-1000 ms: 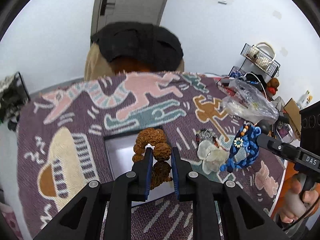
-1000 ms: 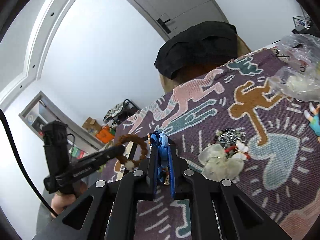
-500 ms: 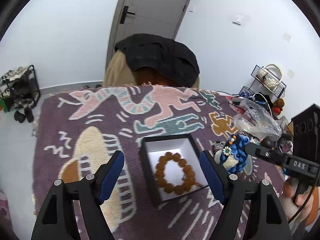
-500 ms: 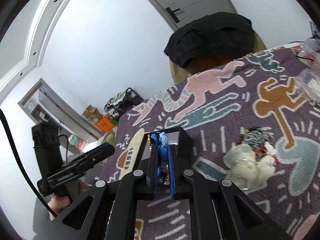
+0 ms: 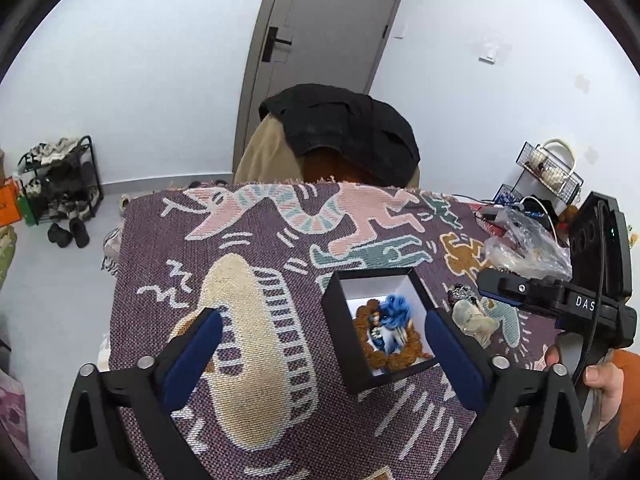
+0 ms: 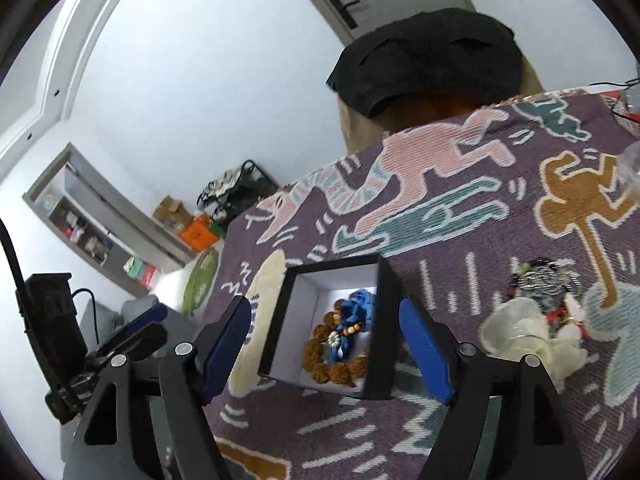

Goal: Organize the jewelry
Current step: 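Move the left gripper to the silver bangle and grasp it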

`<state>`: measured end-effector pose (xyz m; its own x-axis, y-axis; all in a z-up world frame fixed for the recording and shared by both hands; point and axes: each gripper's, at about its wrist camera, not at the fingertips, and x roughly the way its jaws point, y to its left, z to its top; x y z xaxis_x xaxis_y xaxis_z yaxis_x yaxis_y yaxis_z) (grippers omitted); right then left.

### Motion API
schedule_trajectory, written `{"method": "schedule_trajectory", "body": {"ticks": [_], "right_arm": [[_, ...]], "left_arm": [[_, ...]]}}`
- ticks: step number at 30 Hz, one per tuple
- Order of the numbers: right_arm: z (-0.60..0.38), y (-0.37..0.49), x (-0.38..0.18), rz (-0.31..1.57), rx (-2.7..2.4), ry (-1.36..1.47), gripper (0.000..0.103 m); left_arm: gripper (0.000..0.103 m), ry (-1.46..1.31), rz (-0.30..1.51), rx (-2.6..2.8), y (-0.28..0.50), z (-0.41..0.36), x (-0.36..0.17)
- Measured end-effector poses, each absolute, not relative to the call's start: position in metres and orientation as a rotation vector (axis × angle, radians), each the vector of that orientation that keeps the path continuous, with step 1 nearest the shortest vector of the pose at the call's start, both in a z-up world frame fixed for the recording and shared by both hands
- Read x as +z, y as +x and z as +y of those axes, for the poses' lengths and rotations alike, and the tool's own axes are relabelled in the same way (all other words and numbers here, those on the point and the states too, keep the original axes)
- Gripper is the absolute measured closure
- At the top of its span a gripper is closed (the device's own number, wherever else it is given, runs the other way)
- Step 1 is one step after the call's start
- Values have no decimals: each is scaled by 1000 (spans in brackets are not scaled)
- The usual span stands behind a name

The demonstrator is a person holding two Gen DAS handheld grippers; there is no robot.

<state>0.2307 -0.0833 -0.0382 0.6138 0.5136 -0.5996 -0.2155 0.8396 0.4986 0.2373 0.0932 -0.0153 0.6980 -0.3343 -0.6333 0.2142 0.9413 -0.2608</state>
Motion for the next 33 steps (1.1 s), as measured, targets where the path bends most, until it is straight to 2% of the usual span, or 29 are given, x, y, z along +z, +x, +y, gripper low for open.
{"method": "schedule_trajectory", "body": {"ticks": [14, 16, 17, 33], "right_arm": [[-167, 186, -23, 740, 293, 347, 25], [-174, 183, -25, 753, 296, 350, 11], [-178, 181, -26, 757, 296, 360, 9], [-241, 155, -56, 773, 209, 480, 9]], "left_arm": [[0, -133, 713, -391, 239, 25, -6], [0, -116, 715, -401, 238, 14, -5], [0, -106, 716, -404, 238, 8, -5], [1, 57, 751, -493, 227, -84, -18]]}}
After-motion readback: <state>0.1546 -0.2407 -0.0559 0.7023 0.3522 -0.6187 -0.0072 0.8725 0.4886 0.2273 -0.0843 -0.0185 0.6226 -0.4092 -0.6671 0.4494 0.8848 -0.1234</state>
